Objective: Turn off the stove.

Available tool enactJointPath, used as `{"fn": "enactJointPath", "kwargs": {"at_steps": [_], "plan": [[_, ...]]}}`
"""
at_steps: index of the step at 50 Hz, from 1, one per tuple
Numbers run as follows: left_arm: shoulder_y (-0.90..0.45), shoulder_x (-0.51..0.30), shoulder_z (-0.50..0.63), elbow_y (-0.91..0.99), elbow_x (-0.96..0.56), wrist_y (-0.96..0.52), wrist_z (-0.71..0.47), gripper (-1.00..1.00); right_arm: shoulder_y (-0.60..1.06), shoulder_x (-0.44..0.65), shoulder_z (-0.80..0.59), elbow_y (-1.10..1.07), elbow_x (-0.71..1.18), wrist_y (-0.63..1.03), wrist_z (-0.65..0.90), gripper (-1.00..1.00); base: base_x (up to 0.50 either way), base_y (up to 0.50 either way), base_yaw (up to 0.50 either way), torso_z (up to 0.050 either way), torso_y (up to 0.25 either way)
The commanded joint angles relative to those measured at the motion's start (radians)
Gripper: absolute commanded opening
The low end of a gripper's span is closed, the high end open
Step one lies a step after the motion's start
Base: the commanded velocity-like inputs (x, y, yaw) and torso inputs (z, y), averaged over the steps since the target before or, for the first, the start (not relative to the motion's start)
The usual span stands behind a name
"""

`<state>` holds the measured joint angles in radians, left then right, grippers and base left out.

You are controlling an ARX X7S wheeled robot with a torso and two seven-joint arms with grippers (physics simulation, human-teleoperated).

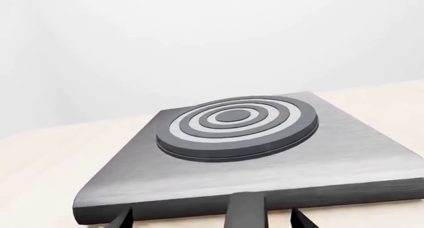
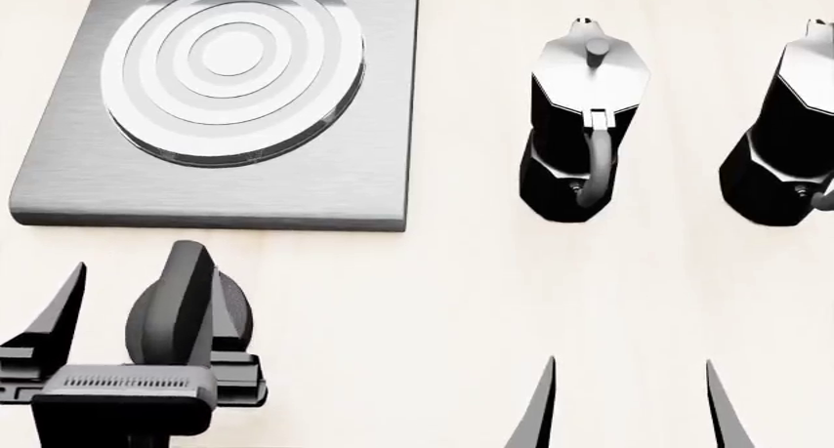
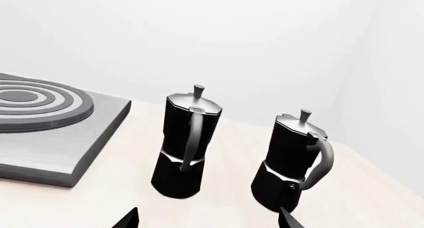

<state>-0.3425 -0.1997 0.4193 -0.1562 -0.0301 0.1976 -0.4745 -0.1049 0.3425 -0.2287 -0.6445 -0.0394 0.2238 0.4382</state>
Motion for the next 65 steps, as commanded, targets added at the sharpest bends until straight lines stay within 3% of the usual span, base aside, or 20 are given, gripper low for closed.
{"fn": "enactJointPath", "kwargs": {"at_steps": [1,65], "plan": [[0.03,-0.009,-0.03,0.044,-0.021,-0.033,0.028,1.0,0.001,-0.016,0.019,0.0,-0.021,0.008,-0.014,1.0,0.0,0.0,0.0,0.0,0.0],[0.107,-0.096,-0.086,0.187,-0.12,-0.126,0.002,1.0,0.011,-0.002,0.001,0.004,-0.012,0.014,0.003,1.0,0.0,0.0,0.0,0.0,0.0]]}}
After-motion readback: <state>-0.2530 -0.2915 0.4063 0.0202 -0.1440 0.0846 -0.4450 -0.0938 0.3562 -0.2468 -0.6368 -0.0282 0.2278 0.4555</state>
